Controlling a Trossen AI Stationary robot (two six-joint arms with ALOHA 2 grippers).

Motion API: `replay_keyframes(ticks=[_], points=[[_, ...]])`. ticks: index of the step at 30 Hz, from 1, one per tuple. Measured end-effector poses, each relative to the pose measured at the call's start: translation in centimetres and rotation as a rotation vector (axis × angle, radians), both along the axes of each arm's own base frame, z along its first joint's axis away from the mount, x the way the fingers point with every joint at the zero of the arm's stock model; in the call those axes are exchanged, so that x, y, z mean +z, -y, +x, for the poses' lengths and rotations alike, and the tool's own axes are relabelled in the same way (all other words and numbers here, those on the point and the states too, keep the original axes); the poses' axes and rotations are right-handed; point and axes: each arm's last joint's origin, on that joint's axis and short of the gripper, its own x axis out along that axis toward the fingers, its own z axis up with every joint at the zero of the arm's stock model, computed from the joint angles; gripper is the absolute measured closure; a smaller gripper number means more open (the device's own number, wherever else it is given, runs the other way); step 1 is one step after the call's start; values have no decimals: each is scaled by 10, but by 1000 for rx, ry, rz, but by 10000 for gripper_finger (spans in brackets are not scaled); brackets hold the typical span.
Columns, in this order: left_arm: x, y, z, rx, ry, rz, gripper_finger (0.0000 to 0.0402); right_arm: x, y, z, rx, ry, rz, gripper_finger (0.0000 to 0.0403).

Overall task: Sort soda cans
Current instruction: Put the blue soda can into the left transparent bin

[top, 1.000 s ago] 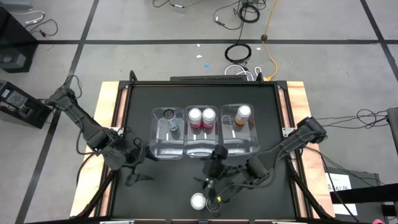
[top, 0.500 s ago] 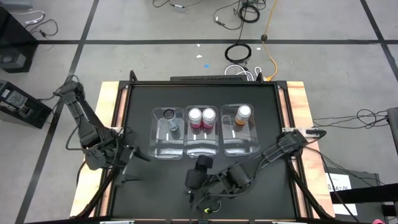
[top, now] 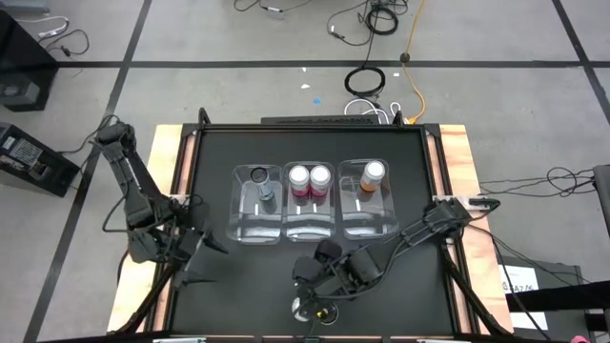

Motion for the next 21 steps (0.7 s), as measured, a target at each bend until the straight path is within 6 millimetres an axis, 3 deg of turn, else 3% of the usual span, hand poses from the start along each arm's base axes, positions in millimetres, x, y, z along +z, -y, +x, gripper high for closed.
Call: replay_keyframes(ticks=[5, 12, 21], points=[[0, 0, 0, 1, -2, -3, 15, 5, -6, -26, -46, -111, -21, 62], [-1, 0, 0, 2, -4, 3, 15, 18, -35, -61, -60, -118, 31, 62], [0, -1, 1, 40, 10, 14, 15, 11, -61, -78, 61, -130, -16, 62]])
